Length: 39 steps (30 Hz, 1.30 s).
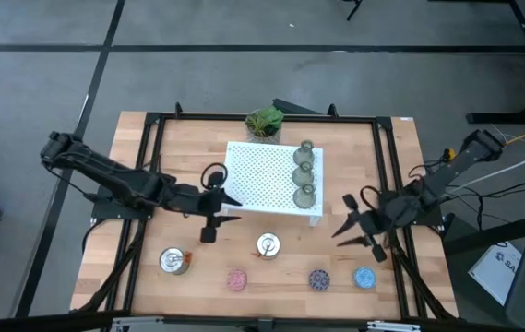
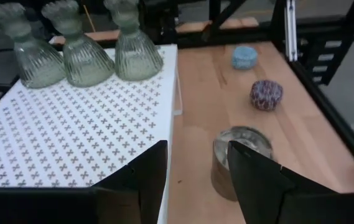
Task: Stock candles and vases on shelf
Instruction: Put the pink patterned scented candle on the shelf
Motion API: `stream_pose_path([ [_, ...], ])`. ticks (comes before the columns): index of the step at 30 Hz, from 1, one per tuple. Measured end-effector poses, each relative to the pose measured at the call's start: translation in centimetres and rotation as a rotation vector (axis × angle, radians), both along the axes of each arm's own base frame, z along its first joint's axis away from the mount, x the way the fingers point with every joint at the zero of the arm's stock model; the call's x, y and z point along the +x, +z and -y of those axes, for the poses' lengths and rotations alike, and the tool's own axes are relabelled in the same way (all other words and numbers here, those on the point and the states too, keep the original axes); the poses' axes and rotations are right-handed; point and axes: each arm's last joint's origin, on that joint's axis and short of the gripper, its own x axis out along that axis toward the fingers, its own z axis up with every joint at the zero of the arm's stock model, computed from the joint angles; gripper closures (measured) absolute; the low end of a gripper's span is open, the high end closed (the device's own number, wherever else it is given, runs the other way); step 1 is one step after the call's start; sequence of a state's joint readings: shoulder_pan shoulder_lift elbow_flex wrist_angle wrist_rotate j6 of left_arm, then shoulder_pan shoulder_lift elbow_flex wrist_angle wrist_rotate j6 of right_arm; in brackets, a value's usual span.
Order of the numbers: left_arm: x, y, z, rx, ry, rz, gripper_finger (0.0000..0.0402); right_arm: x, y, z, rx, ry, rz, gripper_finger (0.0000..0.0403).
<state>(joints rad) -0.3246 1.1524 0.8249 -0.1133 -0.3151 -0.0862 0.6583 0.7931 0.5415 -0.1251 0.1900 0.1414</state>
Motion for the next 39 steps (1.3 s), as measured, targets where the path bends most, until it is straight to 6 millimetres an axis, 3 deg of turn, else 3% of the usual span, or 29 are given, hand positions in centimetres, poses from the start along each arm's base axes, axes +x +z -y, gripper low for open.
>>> stream_pose_path([
  [7, -0.4, 0.8, 0.1, -0.005, 0.034, 0.062, 0.0238, 0.1, -2.7, 0.0, 0.030, 0.195, 0.140, 0.0279],
  [14, -0.5, 0.8, 0.0, -0.006, 0.095, 0.069, 0.0238, -0.3, -4.8, 1.7, -0.042, 0.278, 0.260, 0.0279],
  [29, -0.2, 0.9, -1.2, -0.032, 0.240, 0.103, 0.0240, -2.7, -7.8, 6.4, -0.191, 0.108, 0.377, 0.0279],
  [39, 0.1, 1.0, -2.2, -0.076, 0.301, 0.117, 0.0240, -3.7, -9.7, 8.2, -0.228, 0.036, 0.372, 0.0279],
])
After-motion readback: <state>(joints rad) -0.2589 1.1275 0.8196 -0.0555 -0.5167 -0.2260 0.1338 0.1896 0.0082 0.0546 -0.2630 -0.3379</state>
